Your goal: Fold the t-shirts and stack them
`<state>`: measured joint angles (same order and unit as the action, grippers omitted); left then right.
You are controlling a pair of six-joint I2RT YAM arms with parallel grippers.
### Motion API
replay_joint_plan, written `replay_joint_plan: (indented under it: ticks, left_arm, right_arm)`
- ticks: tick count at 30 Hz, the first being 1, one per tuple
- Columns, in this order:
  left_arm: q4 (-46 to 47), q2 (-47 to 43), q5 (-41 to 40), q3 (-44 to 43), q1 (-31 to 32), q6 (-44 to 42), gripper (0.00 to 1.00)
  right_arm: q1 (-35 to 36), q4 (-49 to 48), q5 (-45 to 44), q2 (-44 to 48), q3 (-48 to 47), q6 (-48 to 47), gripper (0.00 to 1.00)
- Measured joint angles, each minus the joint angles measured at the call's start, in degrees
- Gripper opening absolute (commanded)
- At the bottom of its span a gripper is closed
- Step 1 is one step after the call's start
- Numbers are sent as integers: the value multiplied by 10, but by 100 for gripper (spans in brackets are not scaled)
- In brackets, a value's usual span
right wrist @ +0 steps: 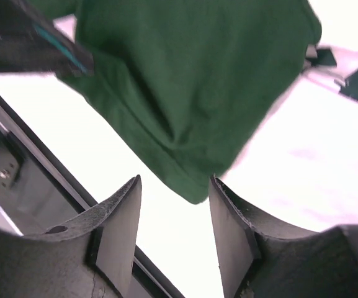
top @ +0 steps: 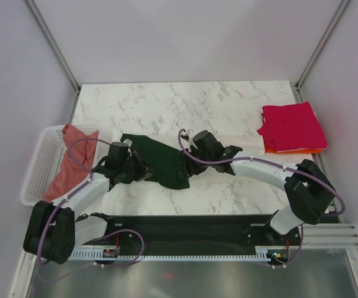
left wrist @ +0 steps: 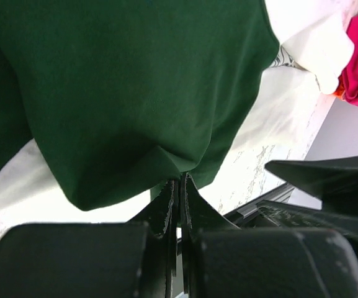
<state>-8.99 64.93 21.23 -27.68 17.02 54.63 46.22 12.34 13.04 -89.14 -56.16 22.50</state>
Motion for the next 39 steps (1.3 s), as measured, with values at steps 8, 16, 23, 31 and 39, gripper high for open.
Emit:
replay_joint_plan:
  ticks: [8, 16, 23, 31, 39]
  left_arm:
    - [0, 41, -3, -22, -5, 6, 2]
    - [-5, 41, -13, -22, -31, 21, 3]
    - [-14, 52, -16, -25, -46, 30, 2]
    - [-17, 83, -6, -33, -58, 30, 2]
    - [-30, 87, 10, -36, -75, 30, 2]
  right_arm:
    - [0, 33, -18, 3, 35, -19, 54]
    - [33, 38, -56, 3, 50, -11, 65]
    - [82, 35, -93, 3, 50, -43, 55]
    - [139, 4, -167, -18, 13, -116, 61]
    - [200, -37, -248, -52, -15, -195, 58]
